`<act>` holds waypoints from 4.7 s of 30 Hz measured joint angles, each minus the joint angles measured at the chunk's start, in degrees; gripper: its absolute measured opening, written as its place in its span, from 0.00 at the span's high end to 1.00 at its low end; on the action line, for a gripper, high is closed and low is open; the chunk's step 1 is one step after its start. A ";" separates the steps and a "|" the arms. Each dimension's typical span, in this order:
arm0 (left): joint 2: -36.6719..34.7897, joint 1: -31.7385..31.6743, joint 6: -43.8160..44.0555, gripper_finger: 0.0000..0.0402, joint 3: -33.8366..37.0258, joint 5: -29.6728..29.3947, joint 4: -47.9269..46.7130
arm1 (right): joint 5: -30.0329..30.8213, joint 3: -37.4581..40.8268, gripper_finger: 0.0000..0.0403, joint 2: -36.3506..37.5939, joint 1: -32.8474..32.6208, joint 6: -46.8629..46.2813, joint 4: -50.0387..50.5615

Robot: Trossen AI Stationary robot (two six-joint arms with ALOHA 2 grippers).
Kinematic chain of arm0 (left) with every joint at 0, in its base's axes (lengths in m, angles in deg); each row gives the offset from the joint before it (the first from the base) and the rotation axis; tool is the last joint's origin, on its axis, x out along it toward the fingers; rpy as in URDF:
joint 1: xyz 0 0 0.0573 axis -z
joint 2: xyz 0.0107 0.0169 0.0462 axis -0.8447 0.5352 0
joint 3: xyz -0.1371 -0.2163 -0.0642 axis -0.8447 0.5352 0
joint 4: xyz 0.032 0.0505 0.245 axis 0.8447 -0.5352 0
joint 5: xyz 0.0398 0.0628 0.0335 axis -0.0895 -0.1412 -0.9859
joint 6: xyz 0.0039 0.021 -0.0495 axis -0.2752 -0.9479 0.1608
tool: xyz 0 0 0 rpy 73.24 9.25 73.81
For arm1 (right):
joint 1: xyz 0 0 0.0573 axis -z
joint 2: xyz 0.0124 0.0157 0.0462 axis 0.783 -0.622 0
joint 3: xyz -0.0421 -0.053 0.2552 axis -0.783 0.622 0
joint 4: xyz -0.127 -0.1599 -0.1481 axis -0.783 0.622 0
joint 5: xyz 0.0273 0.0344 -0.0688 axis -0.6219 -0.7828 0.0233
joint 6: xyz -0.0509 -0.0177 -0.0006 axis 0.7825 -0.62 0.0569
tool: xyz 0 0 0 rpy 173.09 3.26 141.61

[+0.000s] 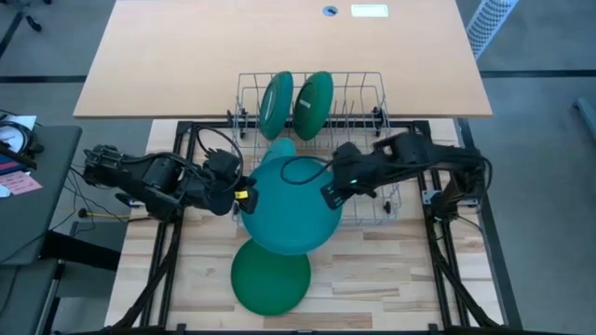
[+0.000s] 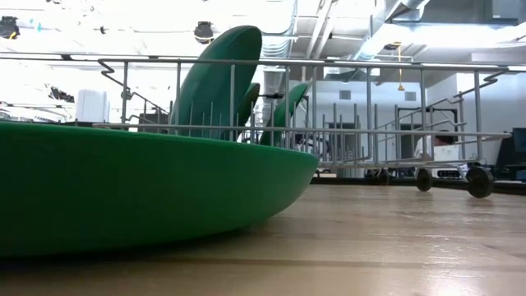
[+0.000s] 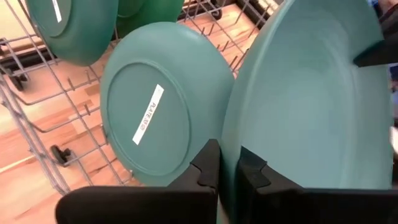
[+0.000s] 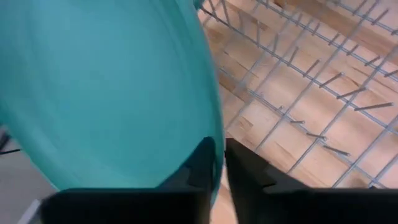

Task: Sort dishes
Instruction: Put the blue plate into the dish rack

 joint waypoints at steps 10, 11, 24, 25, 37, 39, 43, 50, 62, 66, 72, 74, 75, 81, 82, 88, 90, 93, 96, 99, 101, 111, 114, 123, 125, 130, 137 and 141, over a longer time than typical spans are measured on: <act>-2.70 -1.72 -3.75 1.00 -0.04 -1.04 4.34 | 0.20 -5.95 0.47 10.22 0.08 1.23 0.29; -3.41 -2.30 -5.13 1.00 -0.04 -1.39 5.93 | 1.16 -6.11 0.45 11.85 -0.39 1.25 0.22; -10.01 -21.29 -33.00 1.00 -0.07 7.55 50.31 | 26.62 0.76 0.42 26.44 -8.92 13.50 0.23; -9.98 -23.35 -33.33 1.00 -0.07 10.02 52.30 | 27.62 2.23 0.43 26.74 -8.77 13.82 0.19; -7.02 -33.86 -24.52 1.00 -0.02 7.43 52.21 | 25.58 24.46 0.44 27.85 -7.52 8.23 0.15; -5.90 -33.41 -24.95 1.00 0.00 3.71 53.96 | 23.38 27.96 0.44 27.85 -7.86 7.48 0.22; -2.95 -30.43 -29.87 1.00 -0.03 -0.25 64.34 | 17.83 34.65 0.44 27.79 -8.35 6.82 0.24; 5.89 -25.02 -38.54 1.00 -9.95 -0.68 62.39 | 12.75 41.07 0.44 28.90 -3.53 -4.17 0.28; 15.38 -18.89 -57.86 1.00 -36.30 -6.02 54.17 | 7.40 41.16 0.44 28.90 8.30 0.04 -0.06; 13.05 -19.17 -57.31 1.00 -37.05 -12.82 51.86 | 7.37 41.16 0.44 28.90 13.29 0.12 -0.35; 11.54 -19.23 -59.87 1.00 -37.24 -24.78 47.85 | 5.34 41.16 0.44 28.90 19.56 0.16 -3.31; 10.68 -19.19 -58.41 1.00 -37.24 -24.83 45.98 | 5.05 41.16 0.44 28.90 21.77 1.08 -6.35; 10.23 -19.19 -57.85 1.00 -37.28 -25.04 45.11 | 4.93 41.16 0.44 28.89 22.87 2.12 -8.27; 9.91 -19.25 -54.41 1.00 -37.35 -25.38 40.28 | -1.21 41.16 0.44 28.61 30.02 10.43 -19.72; 9.99 -19.23 -54.17 1.00 -37.31 -24.93 39.52 | -2.25 41.14 0.44 28.61 30.97 11.29 -20.77; 9.79 -19.24 -53.84 1.00 -37.29 -25.09 35.65 | -8.29 41.14 0.44 28.61 33.34 10.16 -21.06; 9.51 -19.26 -53.70 1.00 -37.29 -25.79 34.99 | -10.24 41.14 0.44 28.61 32.83 10.13 -20.88; 9.46 -19.45 -53.83 1.00 -37.29 -25.65 34.59 | -10.48 41.14 0.44 28.61 31.24 10.11 -19.96; 9.46 -20.24 -53.02 1.00 -37.29 -23.25 33.20 | -10.76 41.14 0.44 28.61 29.47 8.98 -18.92; 8.71 -22.08 -46.75 1.00 -37.29 -16.86 29.07 | -11.34 41.14 0.44 28.61 27.26 4.20 -16.06; 7.85 -24.50 -42.01 1.00 -37.29 -10.68 25.73 | -11.34 41.14 0.44 28.77 25.66 1.03 -13.76; 6.41 -30.37 -37.71 1.00 -37.29 -2.07 13.93 | -11.37 41.12 0.44 28.83 25.05 5.68 -11.88; 6.43 -31.67 -35.65 1.00 -37.29 0.39 10.85 | -11.37 41.12 0.44 28.83 26.42 6.13 -11.83; 7.00 -39.61 -30.55 1.00 -37.28 38.09 3.68 | -10.07 41.12 0.44 28.18 29.43 11.14 -14.17; 7.63 -41.64 -30.62 1.00 -37.27 49.86 6.85 | -10.20 41.12 0.44 28.25 30.19 12.73 -14.64; 10.09 -44.56 -28.21 1.00 -37.27 73.82 22.87 | -10.31 41.12 0.44 28.35 31.69 14.58 -14.65; 17.64 -44.91 -22.99 1.00 -37.20 99.11 69.84 | -10.27 41.12 0.44 28.26 31.46 14.67 -15.40; 23.09 -44.43 -12.51 1.00 -37.31 98.11 108.18 | -10.26 41.12 0.44 28.26 30.40 14.54 -15.25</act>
